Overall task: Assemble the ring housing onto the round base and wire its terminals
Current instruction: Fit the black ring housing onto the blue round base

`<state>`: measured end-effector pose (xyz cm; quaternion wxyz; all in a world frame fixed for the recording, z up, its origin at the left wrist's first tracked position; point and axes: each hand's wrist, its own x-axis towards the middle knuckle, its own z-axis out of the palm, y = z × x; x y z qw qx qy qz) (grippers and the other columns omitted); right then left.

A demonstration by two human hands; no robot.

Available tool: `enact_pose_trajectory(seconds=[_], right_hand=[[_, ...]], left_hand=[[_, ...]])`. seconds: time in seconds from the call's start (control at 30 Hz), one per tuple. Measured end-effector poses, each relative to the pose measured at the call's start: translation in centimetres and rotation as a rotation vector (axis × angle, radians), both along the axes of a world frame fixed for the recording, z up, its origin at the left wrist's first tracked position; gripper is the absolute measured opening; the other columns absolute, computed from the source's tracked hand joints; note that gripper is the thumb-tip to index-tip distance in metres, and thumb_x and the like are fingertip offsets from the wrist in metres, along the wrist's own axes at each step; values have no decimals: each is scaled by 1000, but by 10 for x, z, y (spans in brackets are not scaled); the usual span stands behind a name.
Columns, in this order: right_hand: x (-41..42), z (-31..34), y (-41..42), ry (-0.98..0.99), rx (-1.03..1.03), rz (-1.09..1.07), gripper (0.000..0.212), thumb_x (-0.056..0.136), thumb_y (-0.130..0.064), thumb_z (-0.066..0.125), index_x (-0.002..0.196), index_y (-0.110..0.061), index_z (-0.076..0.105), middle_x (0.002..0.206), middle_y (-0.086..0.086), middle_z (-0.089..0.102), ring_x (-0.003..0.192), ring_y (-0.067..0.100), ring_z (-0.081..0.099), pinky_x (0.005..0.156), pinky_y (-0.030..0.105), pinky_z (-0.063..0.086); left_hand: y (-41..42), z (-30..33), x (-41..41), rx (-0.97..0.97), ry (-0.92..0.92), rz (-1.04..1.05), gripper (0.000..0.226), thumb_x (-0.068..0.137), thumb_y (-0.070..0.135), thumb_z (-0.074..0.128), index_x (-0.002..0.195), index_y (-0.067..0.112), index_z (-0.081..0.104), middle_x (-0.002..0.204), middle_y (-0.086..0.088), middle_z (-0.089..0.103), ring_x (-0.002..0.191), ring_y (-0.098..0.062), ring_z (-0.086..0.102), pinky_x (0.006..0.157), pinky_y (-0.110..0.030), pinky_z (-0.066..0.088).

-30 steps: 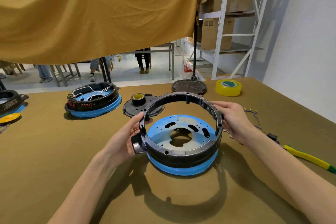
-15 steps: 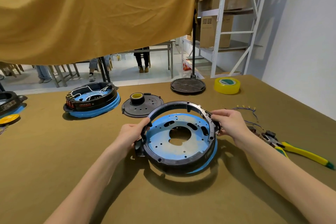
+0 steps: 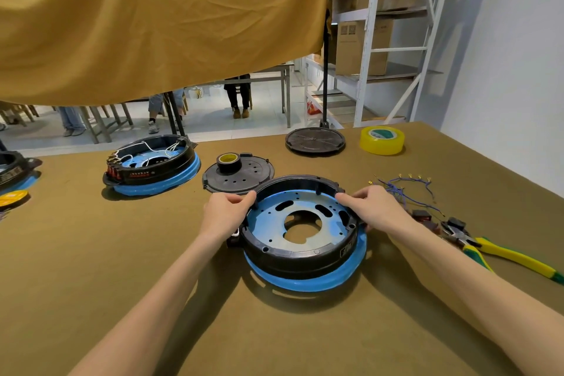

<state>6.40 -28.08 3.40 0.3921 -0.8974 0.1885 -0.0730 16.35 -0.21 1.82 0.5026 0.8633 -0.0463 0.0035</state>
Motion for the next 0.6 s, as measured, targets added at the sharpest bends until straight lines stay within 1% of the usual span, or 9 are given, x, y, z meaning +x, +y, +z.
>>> enact_pose_trajectory(seconds=[0.07,0.13,0.17,0.23,0.3,0.4,0.5,0.57,0.6], right_hand=[[0,-1,-2,29,-71,10,67,92,-63,59,101,1,76,82,15,77,56,15,67,55,28,54],[-1,0,-4,43,-109,24,71,92,-64,58,107,3,74,91,20,75,60,19,64,58,31,53],[-1,1,-4,44,-121,31,71,91,-64,58,107,4,74,94,21,75,63,20,66,60,33,54],[-3,3,-5,38,-138,32,70,91,-65,59,104,2,75,93,18,76,72,24,73,67,38,61],[-5,2,-6,30,-161,31,71,90,-66,59,102,2,75,92,18,76,78,28,74,74,45,61],[-9,1,-7,44,-174,31,75,90,-67,58,104,6,73,95,22,74,81,33,73,79,52,61],[-9,4,-6,58,-179,34,70,90,-64,60,108,3,73,97,18,76,82,26,73,85,50,60],[-8,8,0,1,-217,34,62,92,-58,62,119,-3,71,110,9,76,90,18,70,90,44,59],[-7,11,4,-50,-247,30,58,93,-55,62,125,-7,69,116,6,74,97,18,68,91,41,58]], left_hand=[[0,-1,0,-17,-20,-18,36,96,48,67,80,19,81,67,2,68,61,-16,56,52,-26,45],[-1,-1,0,-49,-31,-36,24,97,45,67,89,27,80,81,6,73,79,-10,65,66,-26,55],[-1,-1,0,-63,-37,-43,20,98,44,66,92,29,79,85,8,73,85,-8,65,68,-24,56],[0,-2,0,-77,-44,-72,15,99,40,65,95,32,77,88,13,72,88,-4,63,64,-17,51],[3,-3,1,-105,-11,-140,13,100,36,66,107,31,76,93,20,68,92,2,61,62,-10,45],[6,-12,0,-162,38,-234,27,100,31,66,126,27,69,102,23,66,100,5,58,68,-9,45],[6,-25,-5,-271,-24,-137,30,98,30,68,127,25,68,103,23,65,97,7,58,64,-7,49],[6,-30,-8,-327,-106,-90,25,97,26,70,122,27,69,101,24,67,99,6,61,66,-5,50],[5,-30,-8,-344,-150,-80,23,97,23,70,119,29,70,100,23,70,100,4,64,68,-6,51]])
